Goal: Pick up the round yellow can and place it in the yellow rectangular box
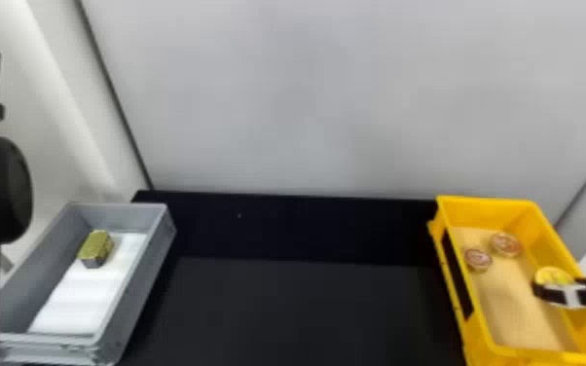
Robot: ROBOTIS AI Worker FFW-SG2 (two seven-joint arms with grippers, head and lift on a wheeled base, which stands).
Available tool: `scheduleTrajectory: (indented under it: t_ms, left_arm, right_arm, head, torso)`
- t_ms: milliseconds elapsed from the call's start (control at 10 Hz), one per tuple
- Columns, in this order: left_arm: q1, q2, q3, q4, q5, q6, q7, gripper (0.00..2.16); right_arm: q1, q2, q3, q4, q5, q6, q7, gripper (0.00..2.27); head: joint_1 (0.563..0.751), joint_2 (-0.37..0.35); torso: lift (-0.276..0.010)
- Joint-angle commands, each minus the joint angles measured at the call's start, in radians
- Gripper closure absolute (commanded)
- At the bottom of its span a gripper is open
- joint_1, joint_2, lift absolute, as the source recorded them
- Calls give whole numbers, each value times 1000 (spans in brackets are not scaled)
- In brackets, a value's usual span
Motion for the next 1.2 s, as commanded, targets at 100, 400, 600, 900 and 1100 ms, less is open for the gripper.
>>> scheduleTrajectory:
  t_ms: [100, 400, 600, 900, 1100]
  left_arm:
    - [-9, -1, -13, 7, 0, -2, 0, 125]
    - [-12, -3, -14, 8, 0, -6, -2, 125]
    - [-14, -4, -16, 10, 0, -7, -2, 125]
    - [-18, -7, -17, 13, 0, -12, -2, 125]
    - [-18, -7, -17, 13, 0, -13, -2, 125]
  right_arm:
    - [-52, 0, 42, 203, -163, -78, -100, 664]
    - [-63, -8, 41, 271, -224, -89, -158, 665]
    - [-69, -9, 41, 302, -255, -95, -187, 665]
    - [-85, -11, 47, 352, -260, -94, -207, 665]
    - [-86, -11, 50, 354, -269, -94, -216, 661]
  head:
    - [663, 54]
    - [663, 54]
    - [663, 54]
    - [663, 54]
    - [663, 54]
  torso:
    - [-10]
    - [-10]
    - [-10]
    - [-10]
    - [-10]
